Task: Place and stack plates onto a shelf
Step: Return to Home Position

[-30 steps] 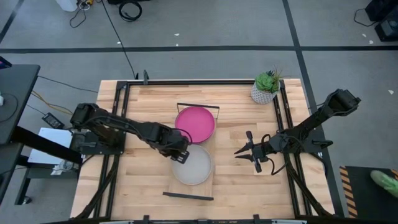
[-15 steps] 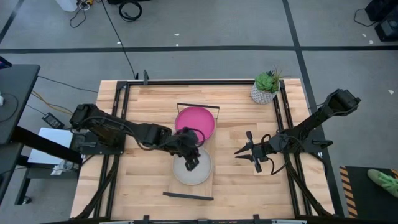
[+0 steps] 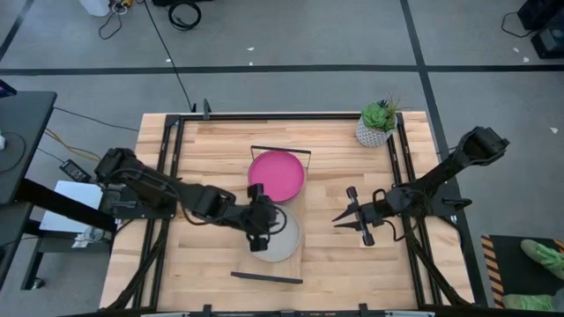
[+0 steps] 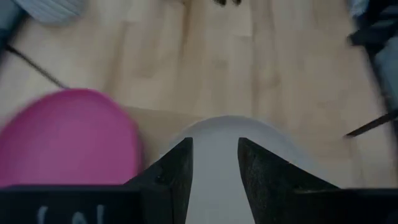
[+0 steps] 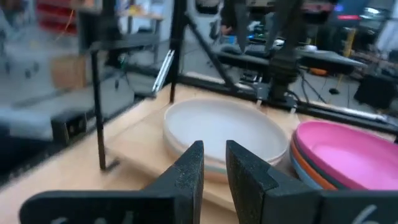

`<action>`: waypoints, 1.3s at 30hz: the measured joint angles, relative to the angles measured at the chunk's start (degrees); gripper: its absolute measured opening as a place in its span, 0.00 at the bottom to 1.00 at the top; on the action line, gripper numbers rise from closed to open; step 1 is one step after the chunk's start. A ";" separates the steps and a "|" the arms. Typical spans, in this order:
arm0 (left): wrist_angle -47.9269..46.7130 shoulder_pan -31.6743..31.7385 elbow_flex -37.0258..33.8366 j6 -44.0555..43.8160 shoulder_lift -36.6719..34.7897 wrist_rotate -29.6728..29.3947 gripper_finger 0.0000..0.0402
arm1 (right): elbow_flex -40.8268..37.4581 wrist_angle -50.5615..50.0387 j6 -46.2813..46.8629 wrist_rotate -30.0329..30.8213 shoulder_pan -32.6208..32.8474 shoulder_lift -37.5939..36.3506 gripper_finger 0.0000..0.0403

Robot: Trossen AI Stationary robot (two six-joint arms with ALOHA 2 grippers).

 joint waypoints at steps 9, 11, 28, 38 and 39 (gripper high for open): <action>-4.48 -4.50 -0.58 8.35 -3.90 -9.65 0.28 | -3.09 0.14 6.74 7.02 0.03 -7.25 0.07; -5.53 -5.29 -0.63 10.13 -4.26 -10.10 0.27 | -4.99 -0.01 7.31 7.01 0.03 -10.89 0.02; 3.61 -2.03 -21.79 25.05 -28.50 -5.15 0.26 | -6.27 -20.93 3.37 21.39 -0.30 -37.73 0.04; 15.04 -2.23 -44.57 18.81 -51.17 -6.54 0.26 | -3.57 -25.21 -4.53 28.16 -0.31 -47.92 0.02; 15.13 -2.23 -46.28 17.53 -52.94 -6.56 0.26 | -2.85 -27.13 -4.37 28.14 -0.30 -48.76 0.02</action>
